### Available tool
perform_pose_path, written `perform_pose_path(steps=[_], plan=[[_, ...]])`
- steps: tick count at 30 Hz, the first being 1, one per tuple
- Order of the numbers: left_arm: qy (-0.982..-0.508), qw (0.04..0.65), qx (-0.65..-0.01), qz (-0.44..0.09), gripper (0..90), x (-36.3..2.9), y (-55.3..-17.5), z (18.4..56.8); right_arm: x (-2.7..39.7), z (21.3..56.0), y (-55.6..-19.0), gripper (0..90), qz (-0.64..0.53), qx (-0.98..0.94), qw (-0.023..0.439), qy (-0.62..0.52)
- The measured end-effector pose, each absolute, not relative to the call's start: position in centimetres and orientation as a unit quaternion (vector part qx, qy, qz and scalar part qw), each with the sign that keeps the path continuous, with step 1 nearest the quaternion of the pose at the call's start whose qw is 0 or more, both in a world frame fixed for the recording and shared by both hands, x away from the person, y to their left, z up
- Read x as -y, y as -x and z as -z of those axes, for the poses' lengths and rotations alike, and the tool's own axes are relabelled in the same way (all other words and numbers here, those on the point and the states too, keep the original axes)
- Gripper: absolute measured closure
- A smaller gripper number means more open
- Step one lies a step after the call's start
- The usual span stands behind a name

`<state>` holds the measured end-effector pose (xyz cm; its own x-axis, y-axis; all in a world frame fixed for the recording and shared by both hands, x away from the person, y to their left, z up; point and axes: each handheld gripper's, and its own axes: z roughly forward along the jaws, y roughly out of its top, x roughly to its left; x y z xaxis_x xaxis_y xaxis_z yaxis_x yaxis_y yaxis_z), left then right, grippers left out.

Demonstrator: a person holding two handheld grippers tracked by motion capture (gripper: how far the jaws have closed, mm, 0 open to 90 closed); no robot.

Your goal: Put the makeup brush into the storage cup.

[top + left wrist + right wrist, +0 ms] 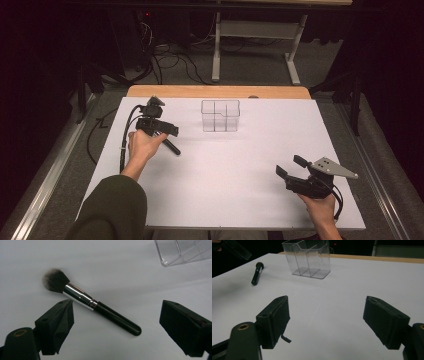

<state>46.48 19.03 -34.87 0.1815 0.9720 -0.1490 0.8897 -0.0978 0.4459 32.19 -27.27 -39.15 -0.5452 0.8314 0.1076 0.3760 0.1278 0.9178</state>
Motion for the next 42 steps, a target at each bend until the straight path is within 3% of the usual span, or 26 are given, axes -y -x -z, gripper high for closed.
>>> perform_pose_path(steps=[42], plan=[[-0.719, 0.176, -0.670, -0.053, 11.4, -18.9, -48.1, 39.0, 27.3, 39.1, -32.2, 22.9, -0.509, -0.718, 0.223, -0.420]])
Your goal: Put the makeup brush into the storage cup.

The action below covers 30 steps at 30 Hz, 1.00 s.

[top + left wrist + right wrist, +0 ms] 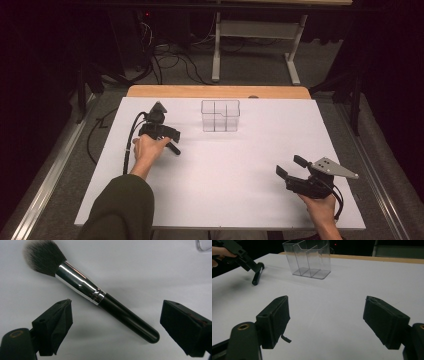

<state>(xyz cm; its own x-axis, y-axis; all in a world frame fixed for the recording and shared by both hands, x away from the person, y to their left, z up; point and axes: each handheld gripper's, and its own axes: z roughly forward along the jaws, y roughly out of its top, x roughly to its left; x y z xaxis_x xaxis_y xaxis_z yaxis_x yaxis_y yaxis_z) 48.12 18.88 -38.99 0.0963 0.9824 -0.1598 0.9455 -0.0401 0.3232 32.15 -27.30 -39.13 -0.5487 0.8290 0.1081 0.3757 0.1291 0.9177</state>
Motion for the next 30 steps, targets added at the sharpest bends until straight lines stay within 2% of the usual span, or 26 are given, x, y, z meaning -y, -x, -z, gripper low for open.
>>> perform_pose_path(steps=[30], plan=[[-0.716, 0.152, -0.678, -0.062, 18.4, -18.3, -48.6, 40.3, 27.3, 39.1, -32.1, 23.0, -0.508, -0.718, 0.224, -0.419]])
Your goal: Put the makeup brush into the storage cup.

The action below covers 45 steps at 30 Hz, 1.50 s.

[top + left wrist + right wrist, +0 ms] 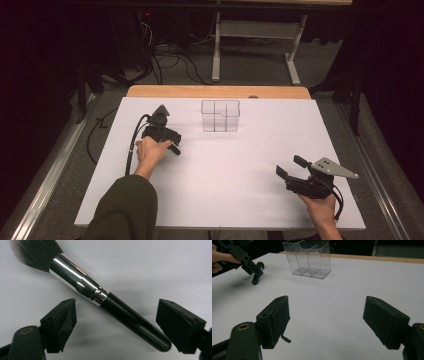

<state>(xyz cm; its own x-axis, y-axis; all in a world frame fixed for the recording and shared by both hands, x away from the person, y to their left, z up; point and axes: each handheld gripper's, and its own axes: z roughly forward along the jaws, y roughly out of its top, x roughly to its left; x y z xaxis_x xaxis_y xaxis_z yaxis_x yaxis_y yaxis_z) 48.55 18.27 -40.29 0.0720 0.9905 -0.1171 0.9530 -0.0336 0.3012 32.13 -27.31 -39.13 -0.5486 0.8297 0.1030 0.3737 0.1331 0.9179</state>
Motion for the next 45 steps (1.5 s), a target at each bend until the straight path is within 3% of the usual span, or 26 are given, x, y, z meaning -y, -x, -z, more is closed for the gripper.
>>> perform_pose_path(steps=[23, 45], plan=[[-0.743, 0.133, -0.652, -0.075, 38.9, -18.4, -48.2, 40.4, 27.3, 39.2, -32.1, 23.2, -0.506, -0.720, 0.224, -0.419], [-0.766, 0.126, -0.625, -0.082, 65.8, -19.3, -47.7, 40.2, 27.1, 39.2, -32.1, 23.4, -0.506, -0.722, 0.221, -0.416]])
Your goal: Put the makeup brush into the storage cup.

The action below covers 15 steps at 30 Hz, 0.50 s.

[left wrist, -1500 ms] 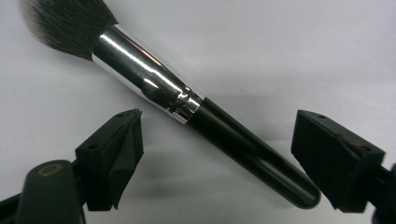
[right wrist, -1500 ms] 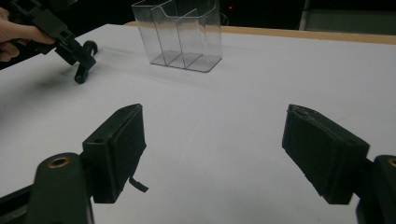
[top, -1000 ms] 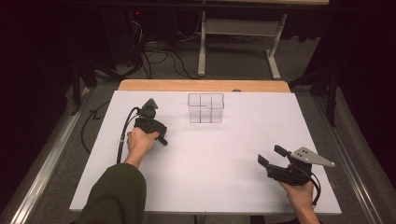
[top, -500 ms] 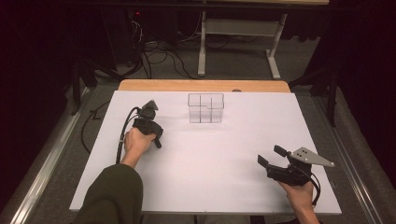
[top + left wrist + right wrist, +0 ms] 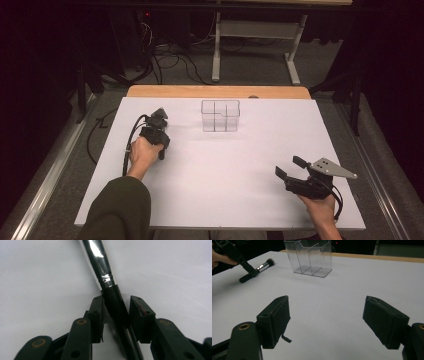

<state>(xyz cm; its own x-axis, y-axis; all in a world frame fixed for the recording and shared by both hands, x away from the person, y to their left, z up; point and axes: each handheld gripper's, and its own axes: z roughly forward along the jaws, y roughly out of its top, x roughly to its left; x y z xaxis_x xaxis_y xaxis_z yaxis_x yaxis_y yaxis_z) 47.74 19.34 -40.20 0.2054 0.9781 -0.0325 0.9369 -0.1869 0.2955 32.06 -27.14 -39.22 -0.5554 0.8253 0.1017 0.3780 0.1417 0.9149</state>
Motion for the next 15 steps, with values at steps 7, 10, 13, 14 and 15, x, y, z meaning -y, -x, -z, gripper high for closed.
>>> perform_pose_path(steps=[7, 10, 13, 14, 15], plan=[[-0.767, 0.134, -0.622, -0.077, 71.8, -19.75, -47.64, 40.20, 27.13, 39.21, -32.06, 23.4, -0.507, -0.723, 0.221, -0.414], [-0.766, 0.137, -0.623, -0.078, 73.2, -19.83, -47.61, 40.24, 27.09, 39.21, -32.02, 23.4, -0.506, -0.723, 0.219, -0.415], [-0.766, 0.140, -0.622, -0.076, 73.7, -19.89, -47.62, 40.24, 27.09, 39.19, -31.99, 23.4, -0.507, -0.722, 0.220, -0.415], [-0.767, 0.140, -0.622, -0.077, 73.8, -19.91, -47.63, 40.25, 27.10, 39.19, -31.99, 23.4, -0.507, -0.722, 0.220, -0.415], [-0.767, 0.140, -0.621, -0.076, 73.8, -19.94, -47.63, 40.24, 27.10, 39.19, -32.00, 23.4, -0.507, -0.722, 0.220, -0.415]])
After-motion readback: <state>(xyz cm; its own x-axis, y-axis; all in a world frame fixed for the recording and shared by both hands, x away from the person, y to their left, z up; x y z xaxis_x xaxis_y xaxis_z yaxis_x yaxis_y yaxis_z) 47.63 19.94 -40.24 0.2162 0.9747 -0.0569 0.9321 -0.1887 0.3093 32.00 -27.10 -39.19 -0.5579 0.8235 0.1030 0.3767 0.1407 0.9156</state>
